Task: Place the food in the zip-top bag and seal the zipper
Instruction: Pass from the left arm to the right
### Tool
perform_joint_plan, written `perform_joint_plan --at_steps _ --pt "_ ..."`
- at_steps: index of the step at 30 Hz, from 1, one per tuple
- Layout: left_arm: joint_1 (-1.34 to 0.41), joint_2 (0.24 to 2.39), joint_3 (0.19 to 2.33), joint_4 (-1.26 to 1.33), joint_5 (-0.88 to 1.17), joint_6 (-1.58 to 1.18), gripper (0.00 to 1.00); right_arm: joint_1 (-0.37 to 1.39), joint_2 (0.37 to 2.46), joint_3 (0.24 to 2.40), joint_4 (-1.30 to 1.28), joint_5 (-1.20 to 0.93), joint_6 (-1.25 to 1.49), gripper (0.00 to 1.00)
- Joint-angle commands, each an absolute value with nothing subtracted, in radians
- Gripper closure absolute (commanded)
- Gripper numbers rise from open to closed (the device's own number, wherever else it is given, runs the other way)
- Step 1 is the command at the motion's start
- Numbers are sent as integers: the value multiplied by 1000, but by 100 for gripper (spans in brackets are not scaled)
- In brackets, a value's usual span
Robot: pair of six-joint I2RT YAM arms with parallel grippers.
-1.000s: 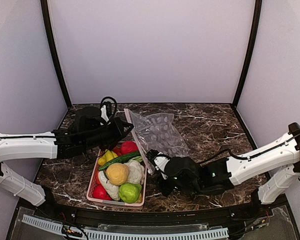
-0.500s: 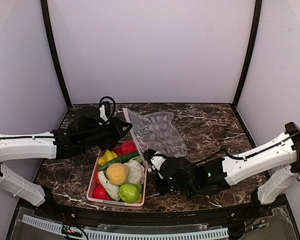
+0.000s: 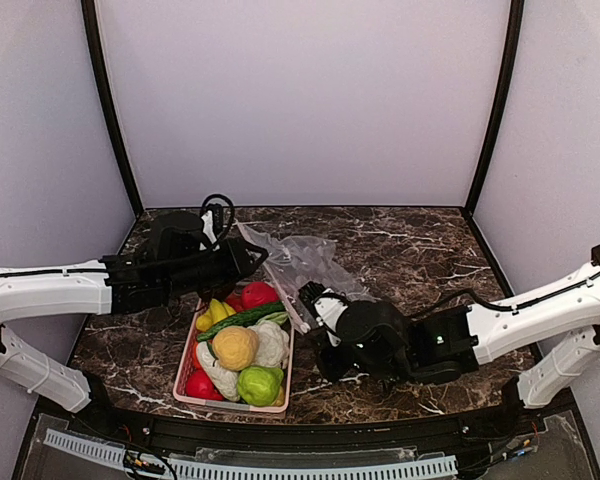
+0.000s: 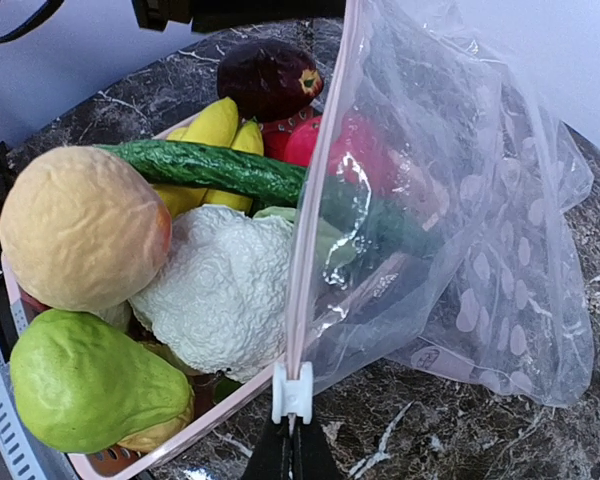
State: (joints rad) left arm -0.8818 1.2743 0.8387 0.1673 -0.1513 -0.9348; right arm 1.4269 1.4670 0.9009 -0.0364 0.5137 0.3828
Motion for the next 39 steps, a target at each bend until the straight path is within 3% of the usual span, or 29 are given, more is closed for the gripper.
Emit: perform_joint_plan --at_steps 1,3,7,17,28,39 --pt "-883 1231 918 -46 -123 -774 51 1407 1392 906 -68 517 396 100" --pt "-884 1223 971 -171 -136 -708 28 1379 1364 910 -98 487 396 100" --pt "-884 1217 1080 -394 -173 -598 13 1311 1308 916 -163 438 388 100" --pt "-886 1151 1175 -542 -180 -333 6 1146 1215 973 -375 397 370 100" --pt "-953 1141 1179 -239 247 -31 5 1110 1104 1068 -524 103 276 100" --pt "-1061 1310 1283 -27 475 68 5 1113 1104 1148 -671 -56 233 100"
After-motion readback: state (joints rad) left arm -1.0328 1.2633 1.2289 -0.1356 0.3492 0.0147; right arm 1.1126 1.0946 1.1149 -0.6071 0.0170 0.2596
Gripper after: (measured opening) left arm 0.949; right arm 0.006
